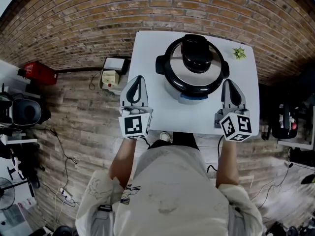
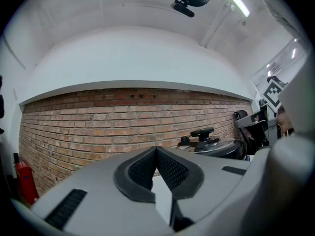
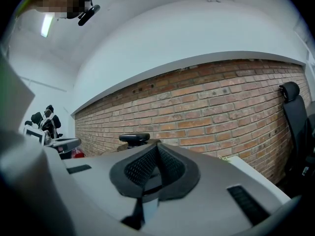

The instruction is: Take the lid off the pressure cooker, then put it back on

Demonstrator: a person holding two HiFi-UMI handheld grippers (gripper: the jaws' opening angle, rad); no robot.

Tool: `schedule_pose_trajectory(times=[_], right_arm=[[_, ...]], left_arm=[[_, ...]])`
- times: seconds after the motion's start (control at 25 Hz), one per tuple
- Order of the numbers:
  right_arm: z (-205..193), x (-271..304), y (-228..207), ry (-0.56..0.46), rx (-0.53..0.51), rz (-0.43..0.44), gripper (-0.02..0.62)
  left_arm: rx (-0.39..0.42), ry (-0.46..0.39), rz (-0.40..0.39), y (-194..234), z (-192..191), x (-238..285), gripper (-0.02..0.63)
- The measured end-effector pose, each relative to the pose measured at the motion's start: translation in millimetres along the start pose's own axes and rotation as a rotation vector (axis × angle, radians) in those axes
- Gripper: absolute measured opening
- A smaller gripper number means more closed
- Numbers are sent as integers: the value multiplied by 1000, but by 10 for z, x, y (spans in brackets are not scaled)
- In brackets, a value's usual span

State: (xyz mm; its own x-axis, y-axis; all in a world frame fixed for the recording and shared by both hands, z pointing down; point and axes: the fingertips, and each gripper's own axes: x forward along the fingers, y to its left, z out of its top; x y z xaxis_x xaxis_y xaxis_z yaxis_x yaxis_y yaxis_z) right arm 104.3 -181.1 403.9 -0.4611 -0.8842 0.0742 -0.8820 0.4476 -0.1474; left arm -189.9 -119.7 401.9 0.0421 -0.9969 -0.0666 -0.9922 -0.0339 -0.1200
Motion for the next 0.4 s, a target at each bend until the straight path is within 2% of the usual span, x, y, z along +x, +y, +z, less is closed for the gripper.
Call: schedule_pose_trajectory(times=[0.4], right_arm=[[80,13,61,-4,-5,28,17]], left_arm=[[-12,0,-4,-16,33,1,15]])
